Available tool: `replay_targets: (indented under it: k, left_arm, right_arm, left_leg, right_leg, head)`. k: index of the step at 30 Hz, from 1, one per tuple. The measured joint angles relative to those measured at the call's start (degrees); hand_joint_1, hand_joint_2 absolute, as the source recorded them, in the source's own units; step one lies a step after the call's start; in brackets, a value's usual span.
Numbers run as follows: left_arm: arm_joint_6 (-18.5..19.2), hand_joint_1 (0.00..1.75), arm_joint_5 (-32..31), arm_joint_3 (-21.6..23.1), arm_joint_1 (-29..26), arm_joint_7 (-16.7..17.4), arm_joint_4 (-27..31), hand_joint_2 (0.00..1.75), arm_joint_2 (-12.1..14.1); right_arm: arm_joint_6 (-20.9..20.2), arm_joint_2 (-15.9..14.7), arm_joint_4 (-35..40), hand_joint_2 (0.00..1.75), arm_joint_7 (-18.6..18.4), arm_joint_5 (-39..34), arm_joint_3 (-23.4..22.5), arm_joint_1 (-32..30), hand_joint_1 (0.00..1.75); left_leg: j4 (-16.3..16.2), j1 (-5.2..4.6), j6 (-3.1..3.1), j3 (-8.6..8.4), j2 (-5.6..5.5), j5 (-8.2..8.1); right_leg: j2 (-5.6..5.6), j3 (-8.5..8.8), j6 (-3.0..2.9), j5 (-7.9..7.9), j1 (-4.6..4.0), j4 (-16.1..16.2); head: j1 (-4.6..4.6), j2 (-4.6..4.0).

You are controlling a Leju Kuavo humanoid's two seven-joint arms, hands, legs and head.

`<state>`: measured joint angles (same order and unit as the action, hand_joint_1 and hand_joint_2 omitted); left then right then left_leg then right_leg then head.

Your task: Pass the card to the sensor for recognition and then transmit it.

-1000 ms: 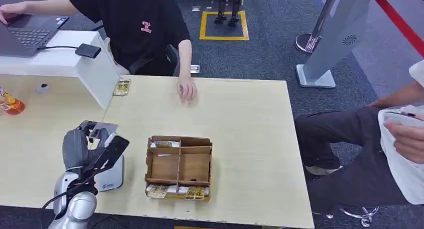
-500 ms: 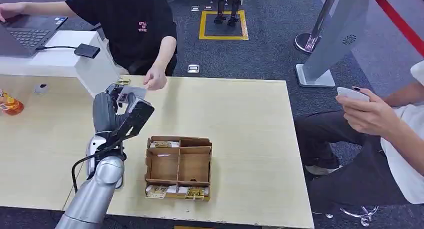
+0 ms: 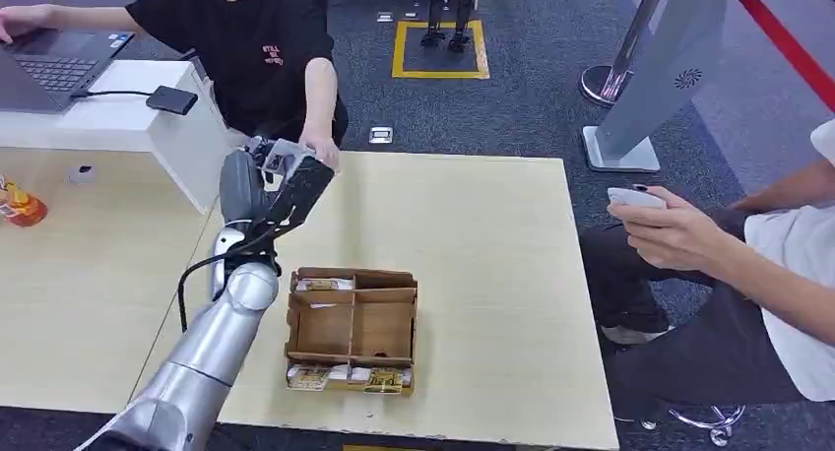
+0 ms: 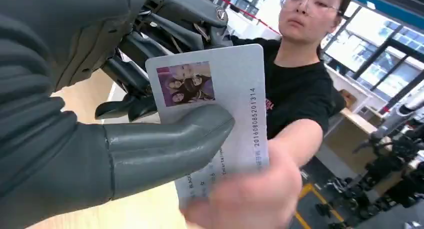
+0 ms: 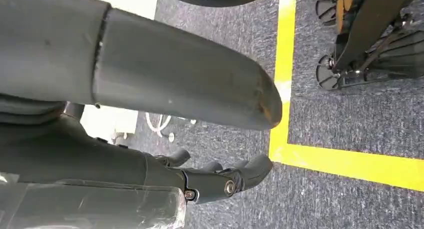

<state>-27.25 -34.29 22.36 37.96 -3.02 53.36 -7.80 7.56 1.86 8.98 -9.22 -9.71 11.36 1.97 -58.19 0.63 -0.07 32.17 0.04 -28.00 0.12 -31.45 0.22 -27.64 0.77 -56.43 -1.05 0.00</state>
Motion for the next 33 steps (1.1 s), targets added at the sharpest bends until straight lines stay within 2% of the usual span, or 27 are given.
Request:
replay_targets:
  k: [5,9,10,11,12,16,22,24,27,28,30,31,33]
  left_arm:
    - [-3.6,1.75,-1.9,0.0,2.9,0.5,-6.5,1.75,-0.2]
    - [-5.0,1.75,-2.3,0.0,4.8,-0.1,-11.2,1.75,0.0]
    - [-5.0,1.47,-2.2,0.0,5.1,-0.3,-12.0,1.75,0.1]
    - [-5.0,0.09,-2.0,-0.1,5.1,-0.5,-12.8,1.75,0.2]
    - [-4.9,0.0,-1.7,-0.2,5.1,-0.7,-13.3,1.75,0.3]
    - [-4.2,0.0,0.7,-0.9,4.9,-2.4,-14.5,1.75,0.3]
    - [0.4,0.0,9.3,-3.1,1.4,-7.3,-12.6,1.75,0.0]
    - [3.8,0.0,16.1,-3.9,-0.7,-9.1,-10.1,1.75,-0.3]
    - [10.3,0.0,29.4,-4.2,-6.5,-10.8,-1.5,1.75,-0.3]
    - [11.0,0.0,31.8,-4.2,-8.3,-10.9,1.0,0.0,-0.3]
    - [13.1,0.0,36.8,-4.2,-11.8,-11.1,6.4,0.0,-0.1]
    - [14.1,0.0,39.9,-4.2,-13.8,-11.4,9.6,1.75,0.2]
    - [15.1,0.0,43.3,-4.2,-16.9,-12.4,15.0,1.75,0.7]
  right_arm:
    - [-0.5,-0.2,0.0,0.0,0.0,0.7,0.5,0.0,0.0]
    - [-0.5,-0.3,0.0,0.0,0.0,1.1,0.9,0.0,0.0]
    - [-0.5,-0.4,0.0,0.0,-0.1,1.0,1.0,0.0,0.0]
    - [-0.5,-0.4,0.0,0.0,-0.1,1.1,1.1,0.0,0.0]
    - [-0.5,-0.4,0.0,0.0,-0.1,1.1,1.1,0.0,0.0]
    - [-0.3,-0.4,0.0,0.0,-0.3,1.0,1.2,0.0,0.0]
    - [0.5,-0.4,0.0,0.0,-0.1,0.3,1.2,0.0,0.0]
    - [0.8,-0.4,0.0,0.0,0.0,-0.2,1.2,-0.1,0.0]
    - [1.4,-0.4,0.0,0.0,0.3,-0.7,1.0,-0.3,0.0]
    - [1.5,-0.4,0.0,0.0,0.3,-0.9,0.8,-0.4,0.0]
    - [1.6,-0.3,0.0,0.0,0.4,-1.3,0.5,-0.6,0.0]
    - [1.7,-0.3,0.0,0.0,0.4,-1.4,0.3,-0.7,0.0]
    - [1.9,-0.2,0.0,0.0,0.5,-1.8,0.0,-0.8,0.0]
  left_leg:
    - [0.0,0.0,0.0,0.01,0.0,0.0]
    - [0.0,0.0,0.0,0.02,-0.01,0.0]
    - [0.0,0.0,0.0,0.02,-0.01,0.0]
    - [0.0,0.0,0.0,0.02,-0.01,0.0]
    - [0.0,0.0,0.0,0.02,0.0,0.0]
    - [0.0,0.0,0.0,0.05,-0.01,0.0]
    - [0.0,0.0,0.0,0.04,0.0,0.0]
    - [0.0,0.0,0.0,0.04,0.0,0.0]
    - [0.0,0.0,0.0,0.05,0.01,-0.02]
    - [0.0,0.0,0.01,0.05,0.01,-0.03]
    - [0.0,0.0,0.0,0.06,0.01,-0.06]
    - [0.0,0.0,0.0,0.06,0.01,-0.06]
    - [0.0,0.0,0.0,0.07,0.01,-0.06]
  right_leg:
    - [-0.01,0.0,0.0,0.0,0.0,0.0]
    - [-0.01,0.0,0.0,0.0,0.0,0.0]
    - [-0.01,0.0,0.0,0.0,0.0,0.0]
    - [-0.01,0.0,0.0,0.0,0.0,0.0]
    - [0.0,0.0,0.0,-0.01,0.0,0.0]
    - [-0.01,0.0,0.0,-0.01,0.0,0.0]
    - [-0.01,-0.01,0.0,-0.01,0.0,0.0]
    - [-0.01,0.0,0.0,-0.01,0.0,0.0]
    - [0.03,-0.02,0.0,-0.02,0.0,0.0]
    - [0.03,-0.02,0.01,-0.02,0.0,0.0]
    - [0.03,-0.02,0.01,-0.03,0.0,0.0]
    - [0.03,-0.04,0.01,-0.04,0.0,0.0]
    - [0.02,-0.06,0.01,-0.04,0.0,0.0]
  head:
    - [-0.02,0.0]
    - [-0.02,0.0]
    - [0.0,0.0]
    - [-0.02,0.0]
    - [0.0,0.0]
    - [-0.02,0.0]
    - [0.0,0.0]
    - [-0.02,0.0]
    - [-0.02,0.0]
    - [0.0,0.0]
    - [-0.02,0.0]
    - [-0.02,0.0]
    - [-0.02,0.0]
